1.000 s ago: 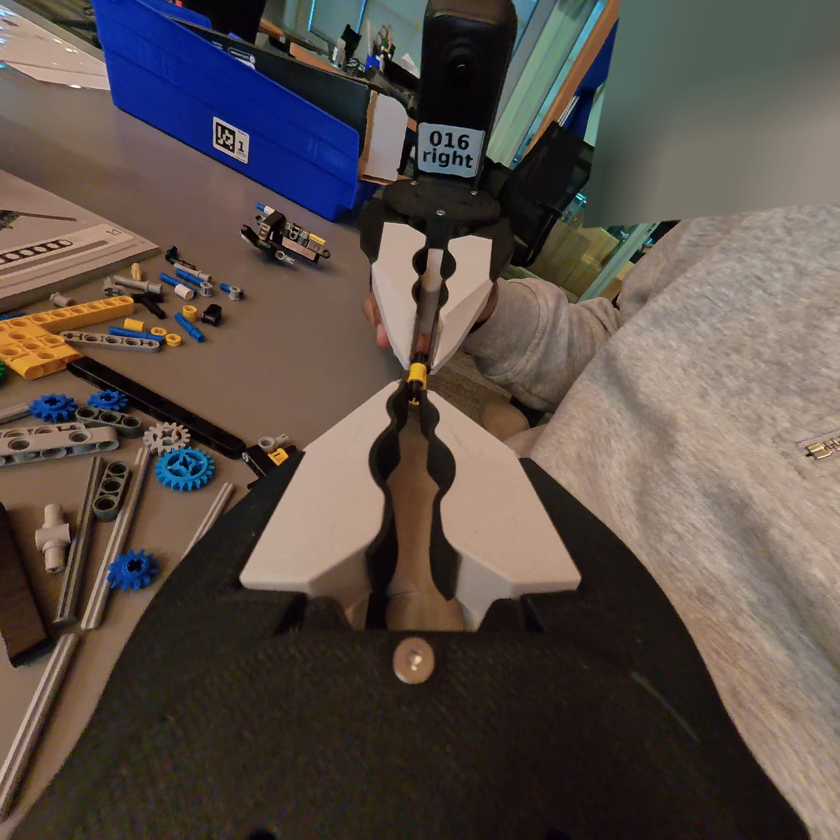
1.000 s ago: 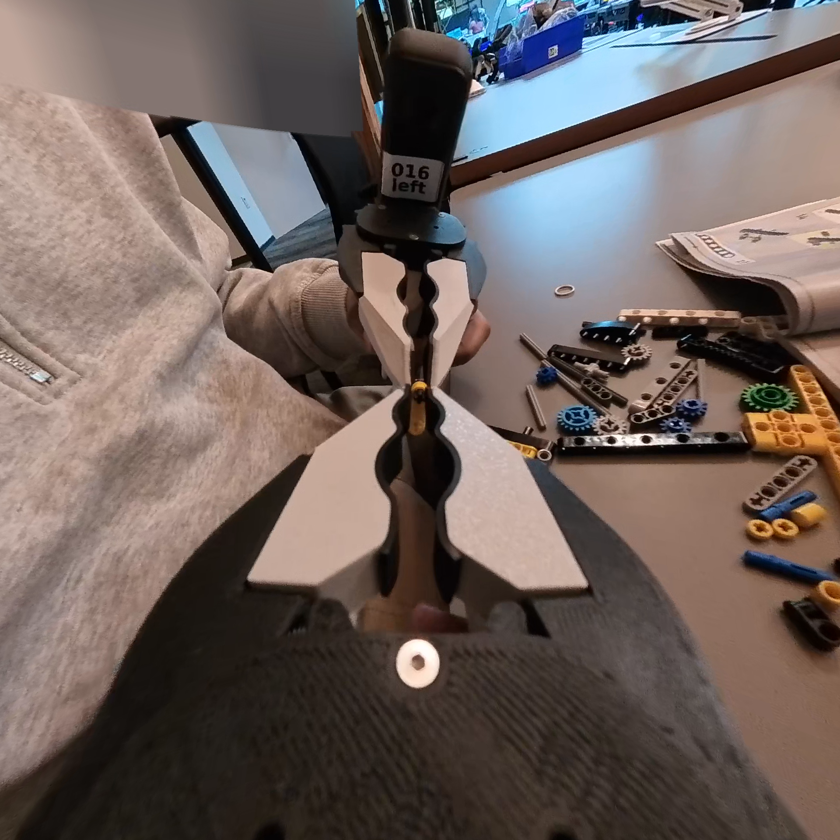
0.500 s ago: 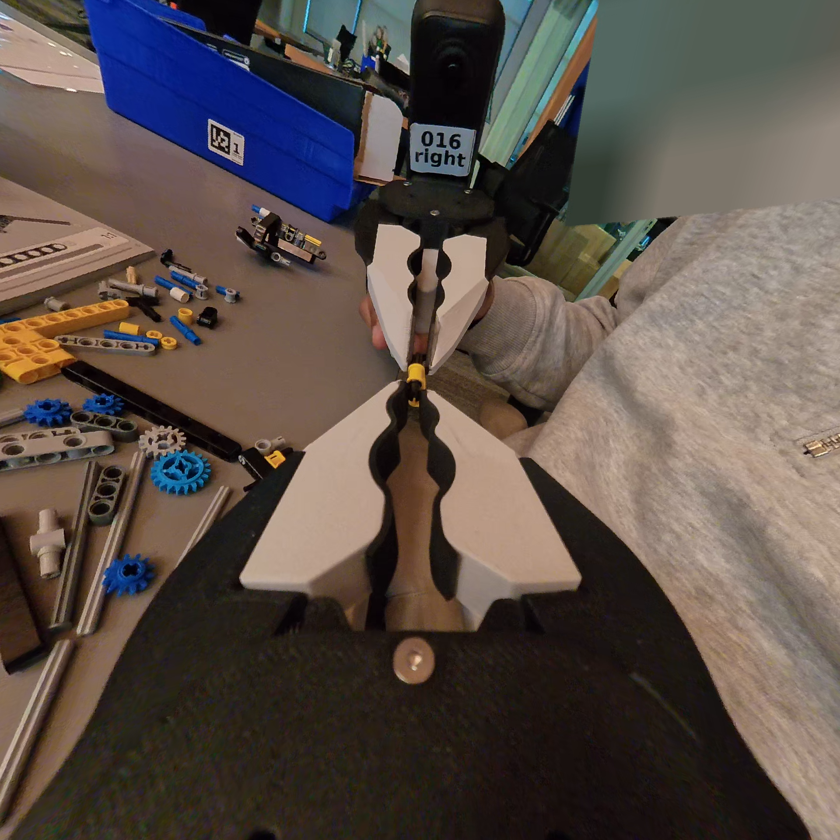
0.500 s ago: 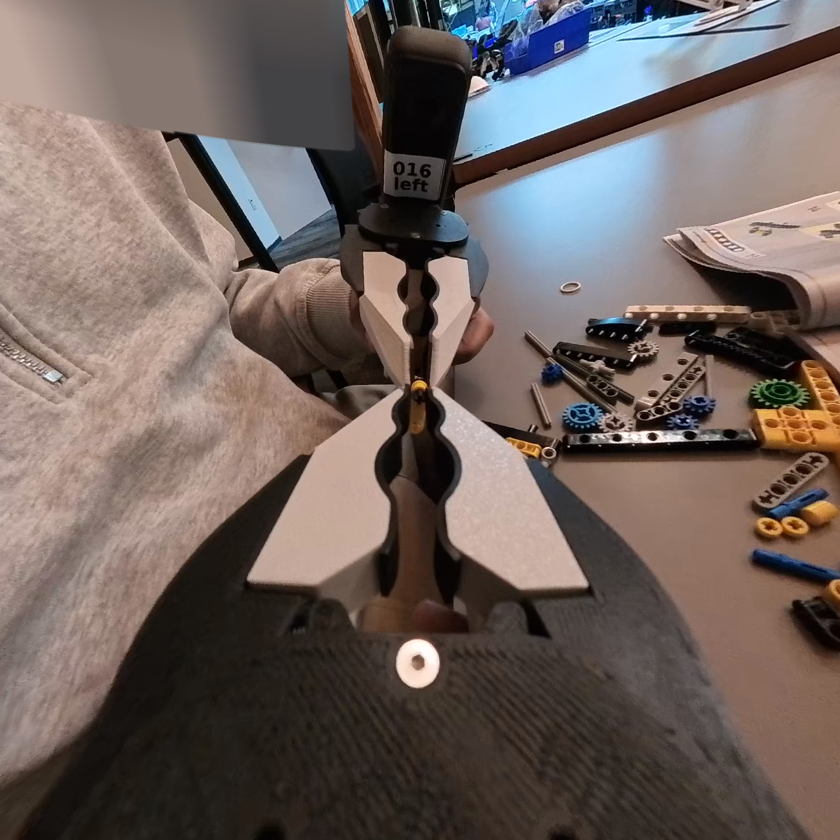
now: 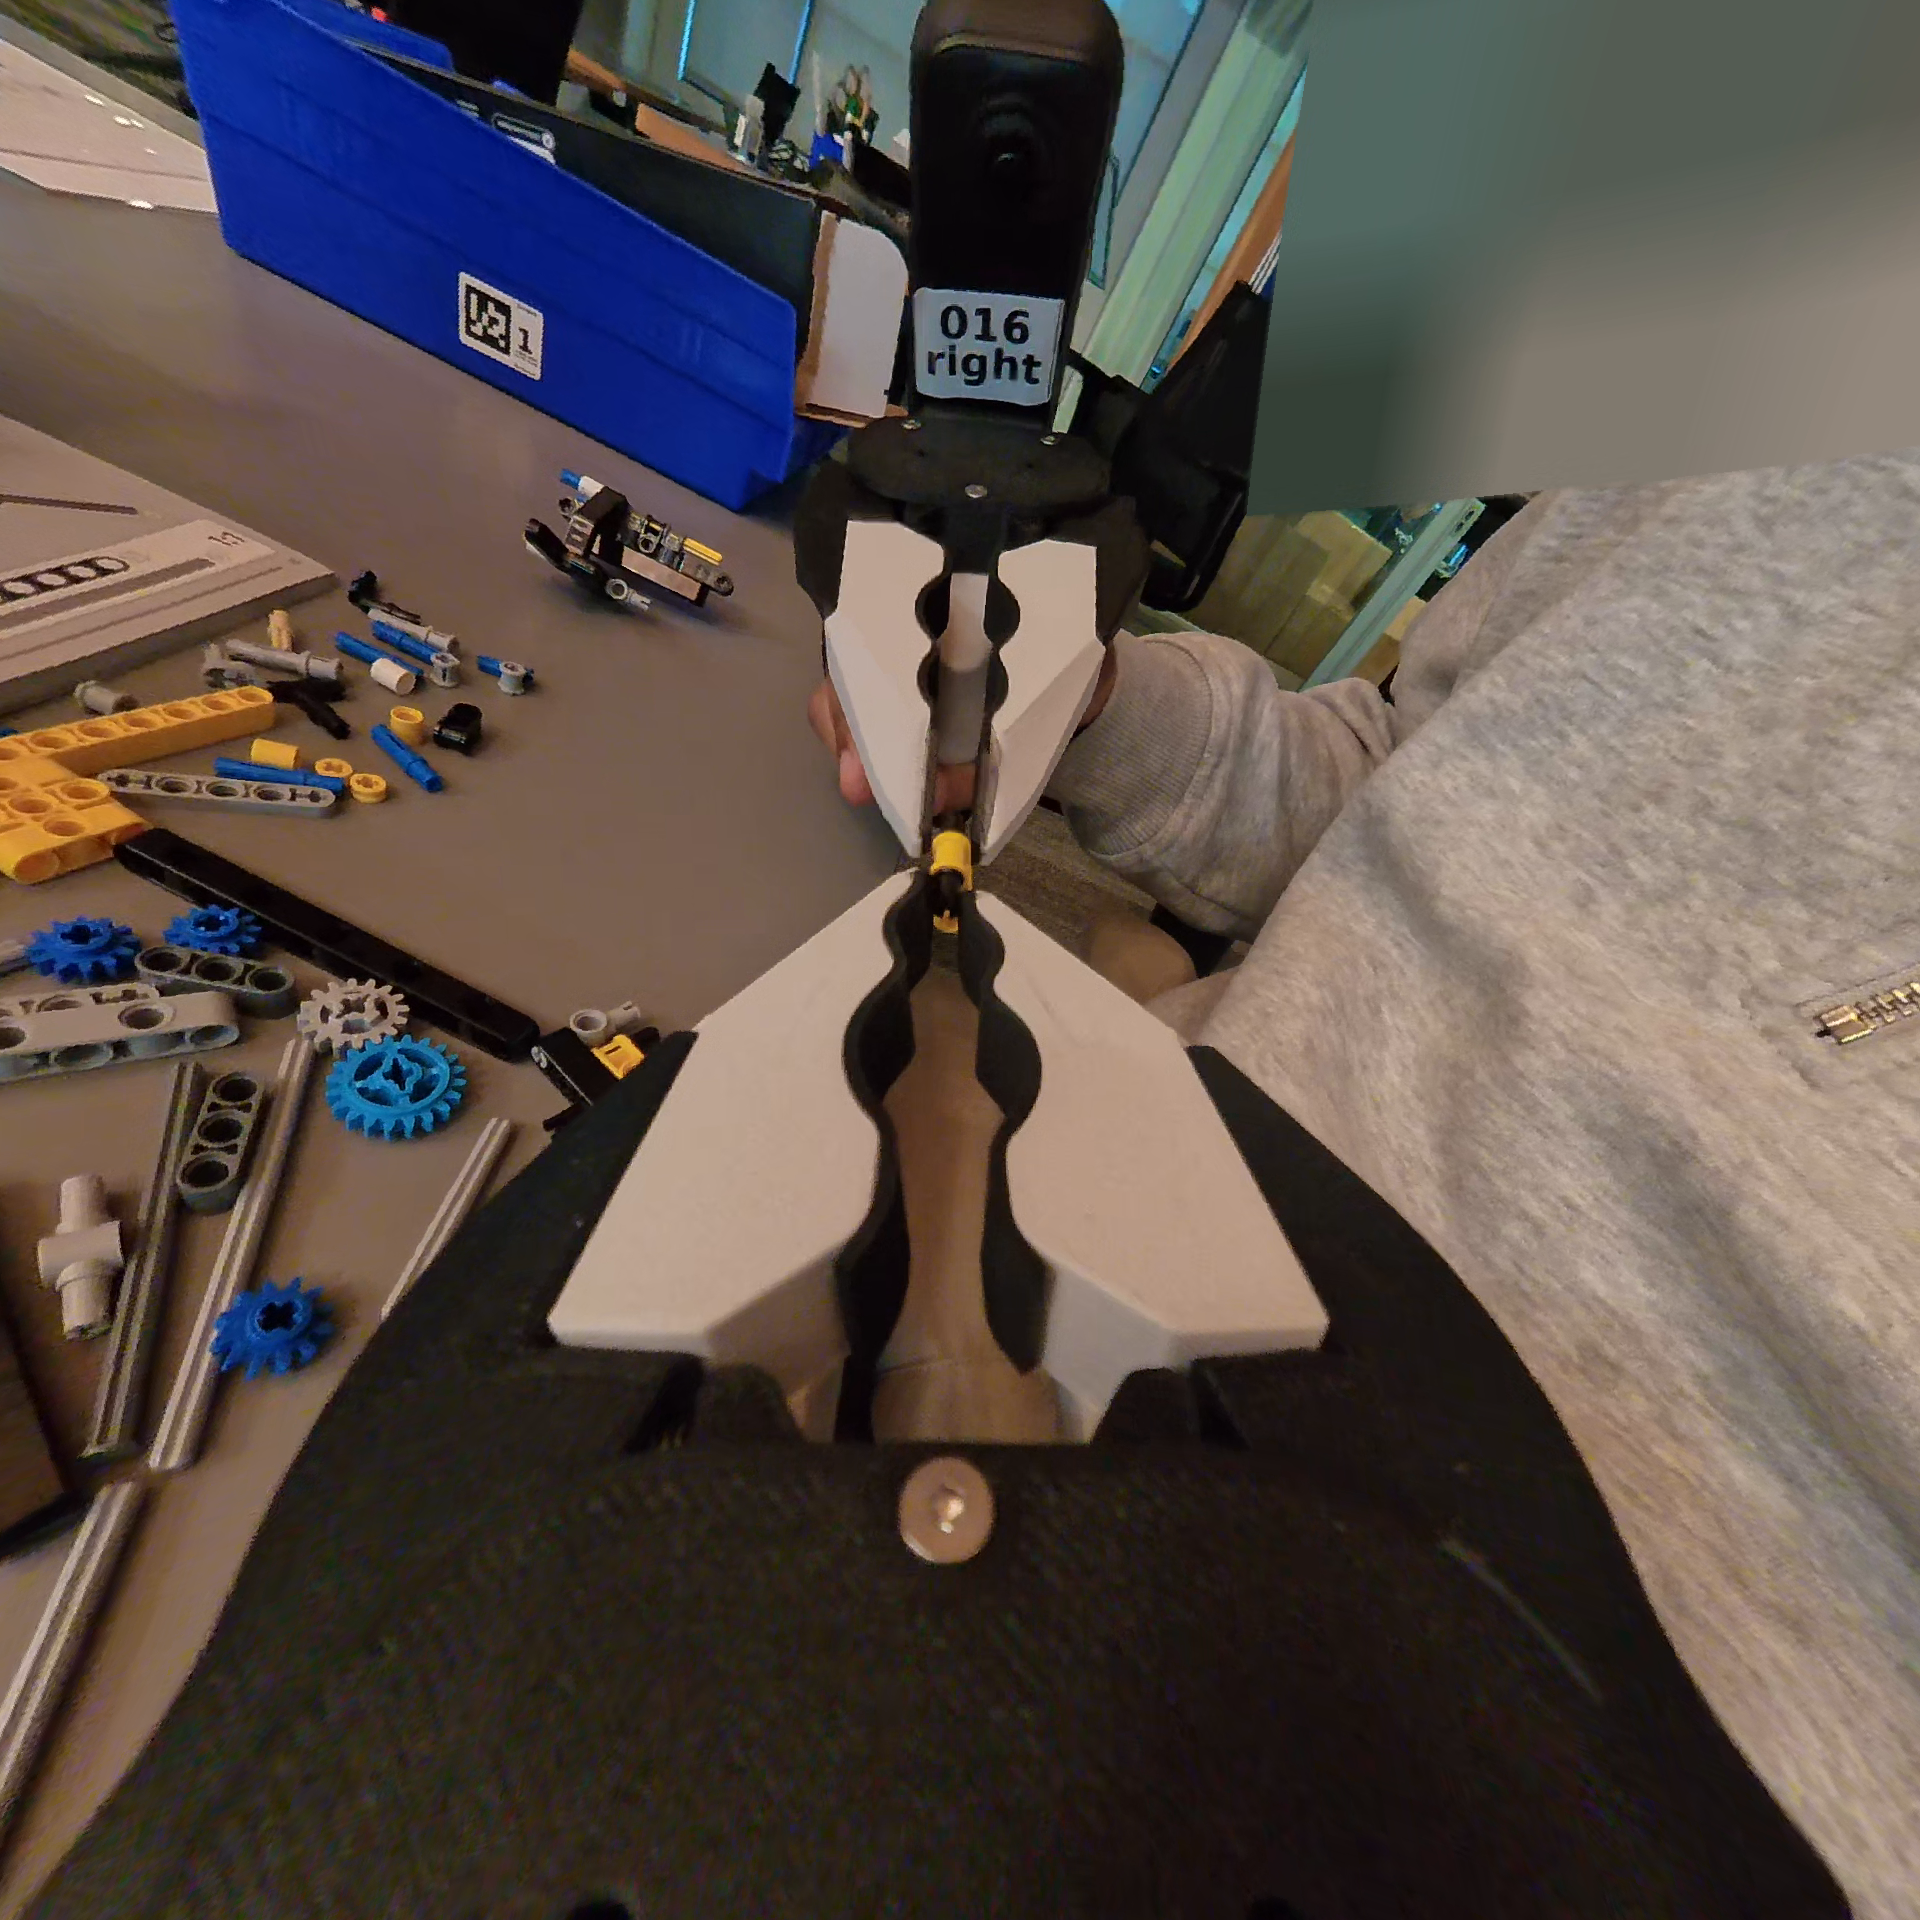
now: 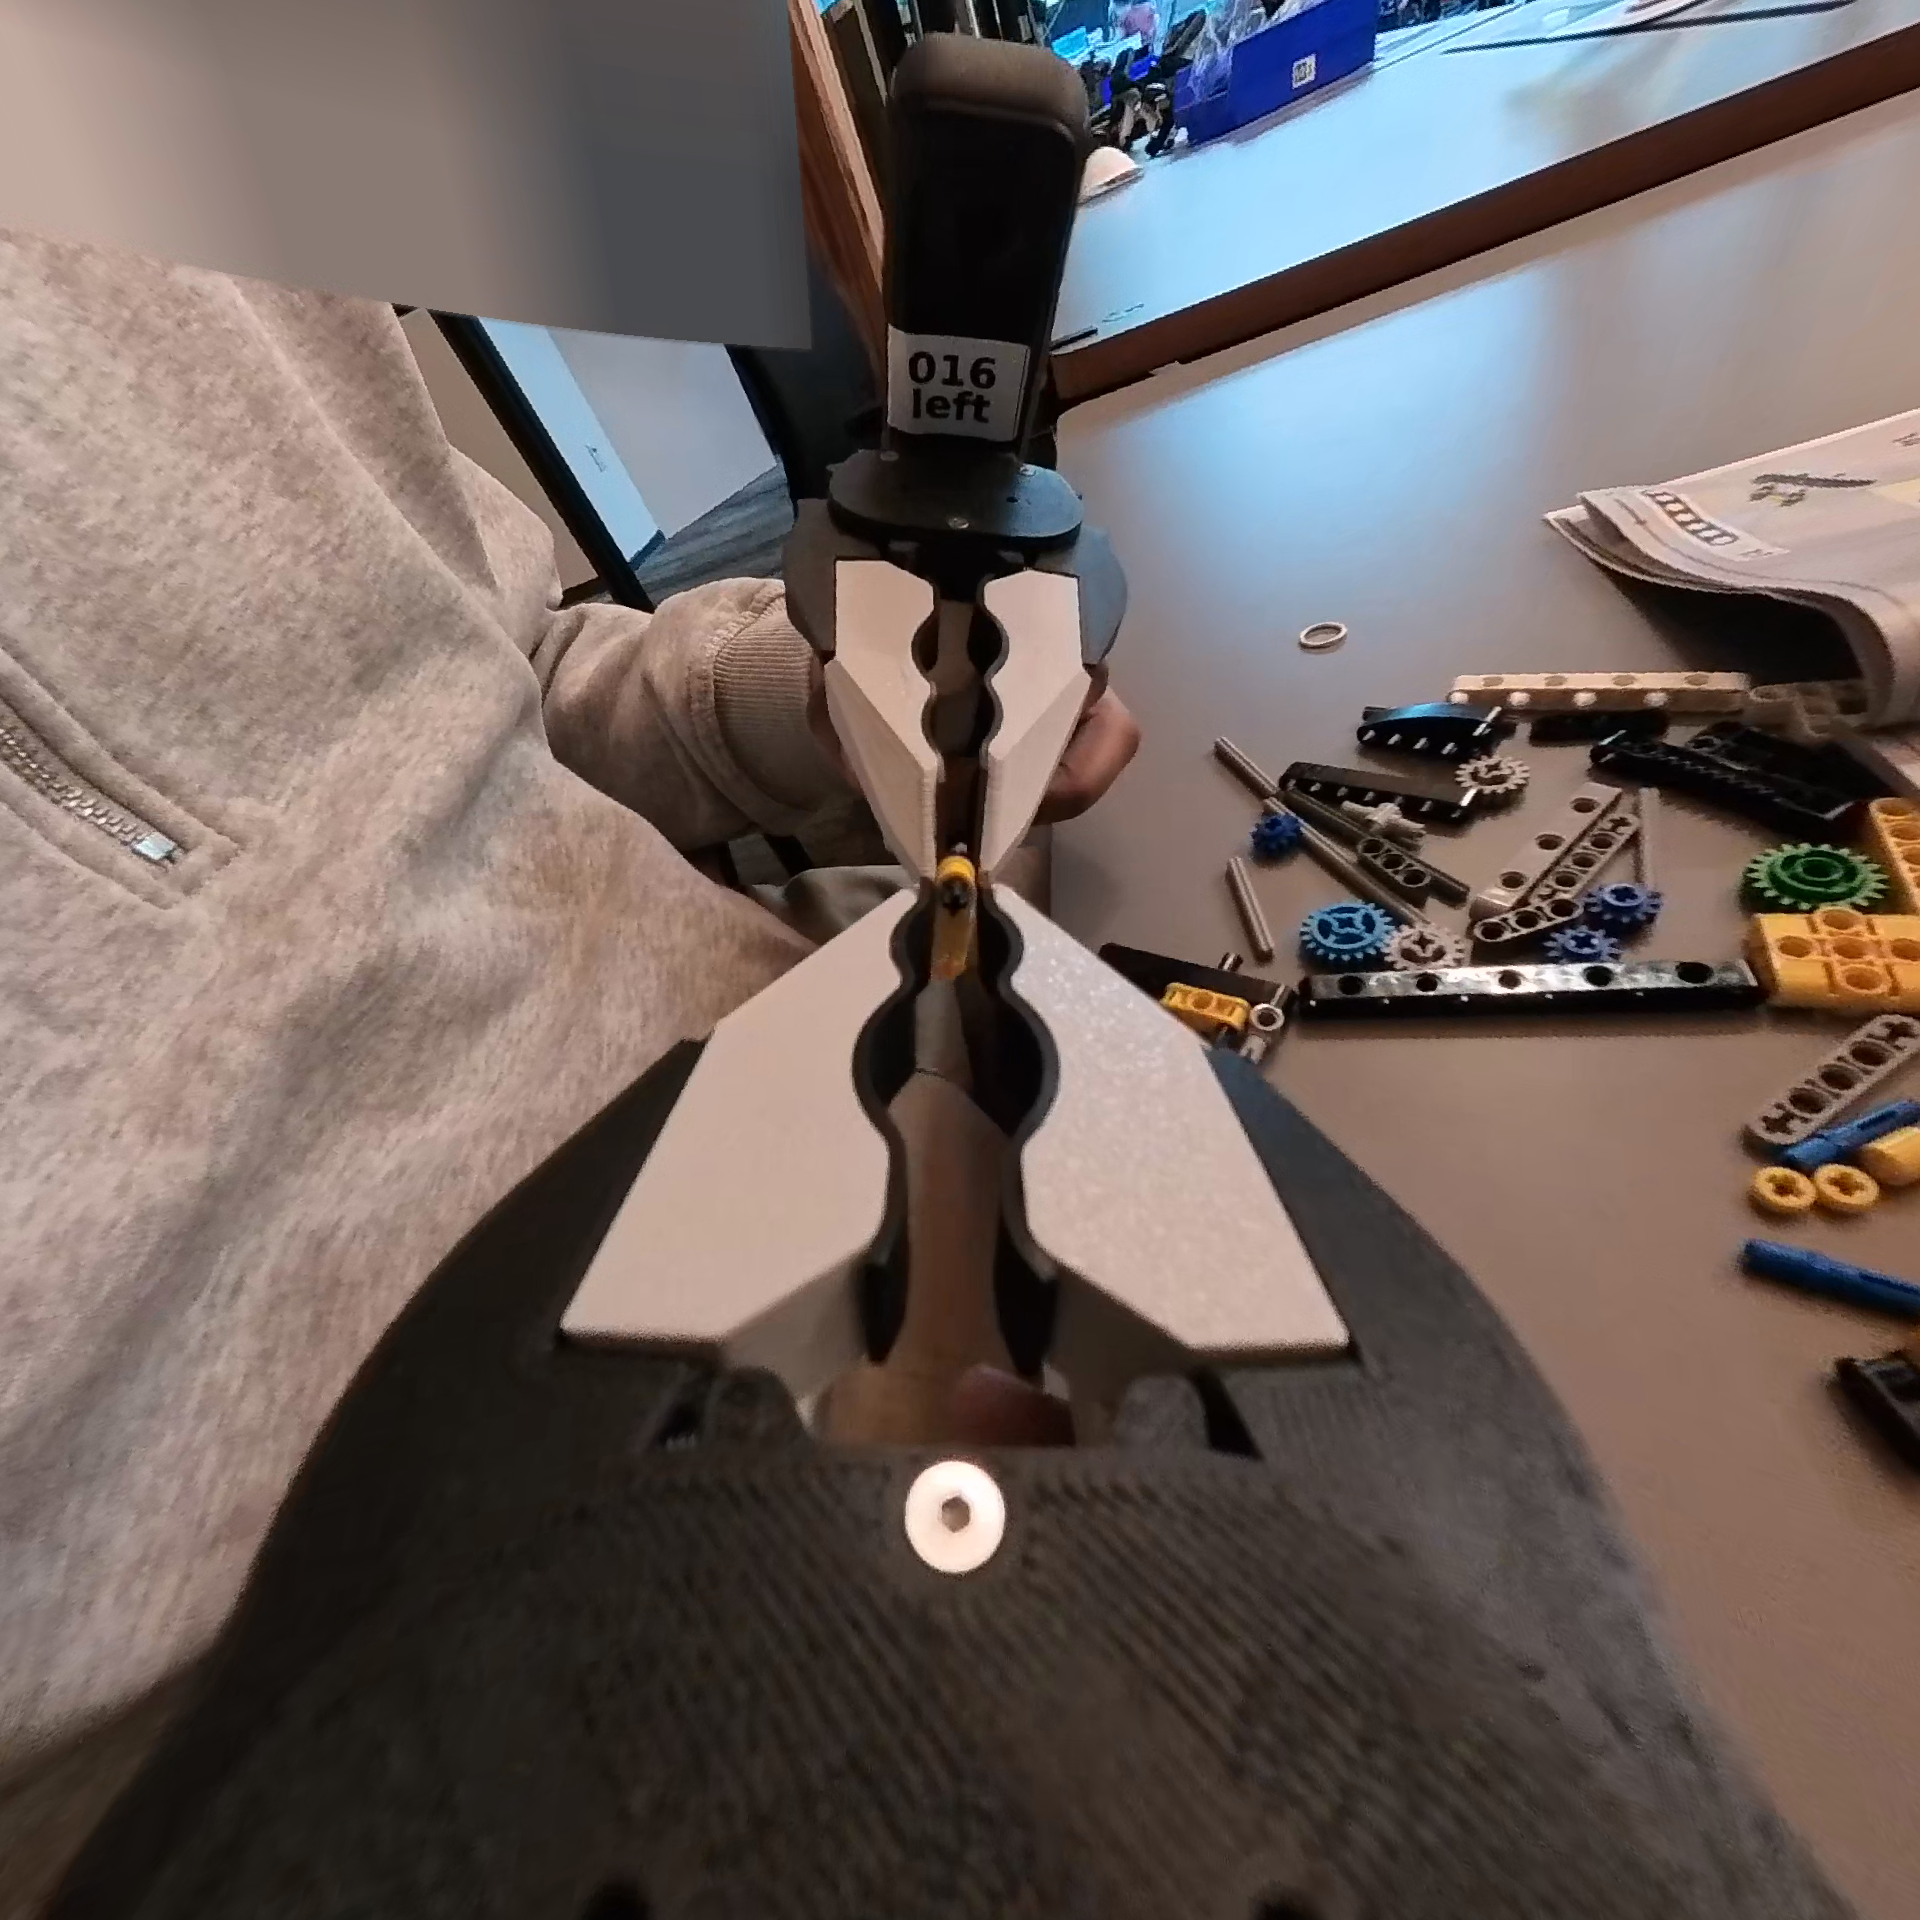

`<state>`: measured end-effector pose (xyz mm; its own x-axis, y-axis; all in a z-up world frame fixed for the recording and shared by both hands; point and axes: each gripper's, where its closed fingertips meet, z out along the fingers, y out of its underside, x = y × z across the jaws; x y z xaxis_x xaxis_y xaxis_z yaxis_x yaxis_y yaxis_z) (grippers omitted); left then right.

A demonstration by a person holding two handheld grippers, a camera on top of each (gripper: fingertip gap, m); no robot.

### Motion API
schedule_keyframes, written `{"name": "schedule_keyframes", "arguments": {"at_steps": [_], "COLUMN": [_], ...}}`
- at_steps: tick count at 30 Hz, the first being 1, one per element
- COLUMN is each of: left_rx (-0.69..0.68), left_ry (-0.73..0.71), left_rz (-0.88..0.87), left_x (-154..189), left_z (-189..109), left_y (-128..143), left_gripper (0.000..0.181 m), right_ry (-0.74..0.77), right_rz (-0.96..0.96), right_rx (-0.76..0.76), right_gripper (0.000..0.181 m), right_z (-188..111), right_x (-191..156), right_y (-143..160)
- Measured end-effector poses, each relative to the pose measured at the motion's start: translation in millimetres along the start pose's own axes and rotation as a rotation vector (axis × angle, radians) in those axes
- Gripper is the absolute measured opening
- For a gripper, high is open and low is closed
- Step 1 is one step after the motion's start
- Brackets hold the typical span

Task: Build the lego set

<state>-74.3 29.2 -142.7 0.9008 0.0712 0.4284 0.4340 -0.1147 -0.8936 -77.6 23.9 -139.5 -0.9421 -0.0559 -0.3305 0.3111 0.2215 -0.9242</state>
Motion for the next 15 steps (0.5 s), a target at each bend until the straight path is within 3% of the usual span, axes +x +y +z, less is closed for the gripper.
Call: {"name": "schedule_keyframes", "arguments": {"at_steps": [15], "left_rx": [-0.004], "left_ry": [0.005], "left_rz": [-0.001], "left_x": [1.0], "left_z": [0.7], "left_y": [0.8], "left_gripper": [0.001], "right_ry": [-0.005], "right_rz": [0.004], "right_rx": [0.001], "right_gripper": [0.004], "right_z": [-1.3], "right_x": [0.1], "right_y": [-0.4]}}
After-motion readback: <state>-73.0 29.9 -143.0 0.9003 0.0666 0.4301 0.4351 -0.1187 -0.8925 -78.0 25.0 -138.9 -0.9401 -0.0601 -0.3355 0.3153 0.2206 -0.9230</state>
